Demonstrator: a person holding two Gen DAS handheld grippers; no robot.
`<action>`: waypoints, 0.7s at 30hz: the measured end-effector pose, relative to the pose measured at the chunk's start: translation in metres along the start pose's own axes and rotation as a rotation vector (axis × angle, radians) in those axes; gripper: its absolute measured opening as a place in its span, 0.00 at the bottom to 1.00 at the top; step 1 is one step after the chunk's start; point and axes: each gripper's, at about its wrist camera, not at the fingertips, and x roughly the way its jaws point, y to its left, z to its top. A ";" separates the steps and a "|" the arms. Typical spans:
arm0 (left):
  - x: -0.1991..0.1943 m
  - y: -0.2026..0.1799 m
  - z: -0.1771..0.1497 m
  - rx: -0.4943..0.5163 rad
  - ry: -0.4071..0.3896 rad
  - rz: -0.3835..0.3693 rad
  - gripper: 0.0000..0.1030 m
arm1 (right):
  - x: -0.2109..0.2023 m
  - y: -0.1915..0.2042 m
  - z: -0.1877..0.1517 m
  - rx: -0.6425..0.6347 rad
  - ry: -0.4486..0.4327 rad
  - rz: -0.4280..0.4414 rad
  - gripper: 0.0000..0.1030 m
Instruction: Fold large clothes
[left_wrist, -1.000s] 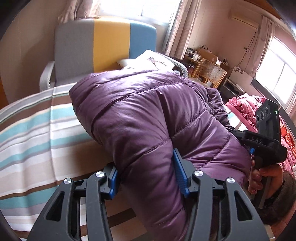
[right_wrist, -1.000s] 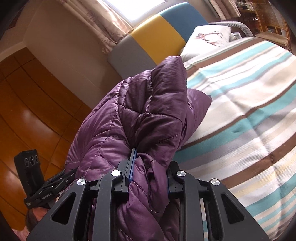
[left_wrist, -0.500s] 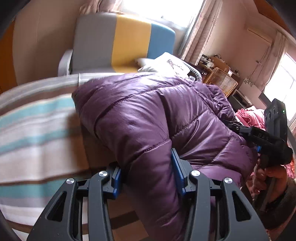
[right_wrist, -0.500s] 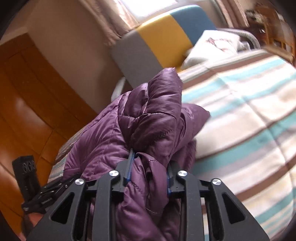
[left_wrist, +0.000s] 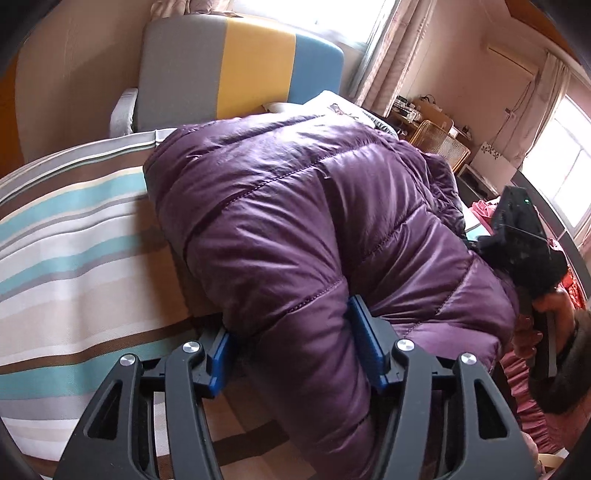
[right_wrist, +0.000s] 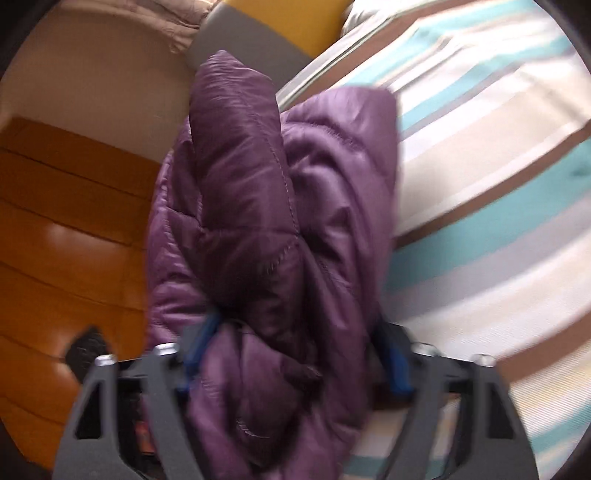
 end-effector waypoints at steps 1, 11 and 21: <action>0.001 -0.001 0.000 -0.011 -0.003 0.000 0.55 | 0.002 0.000 0.001 0.003 -0.014 0.024 0.44; -0.023 -0.023 0.001 0.066 -0.090 0.094 0.44 | -0.024 0.038 -0.033 -0.240 -0.138 0.021 0.28; -0.065 0.024 0.019 0.019 -0.205 0.162 0.43 | 0.002 0.099 -0.044 -0.383 -0.185 0.067 0.28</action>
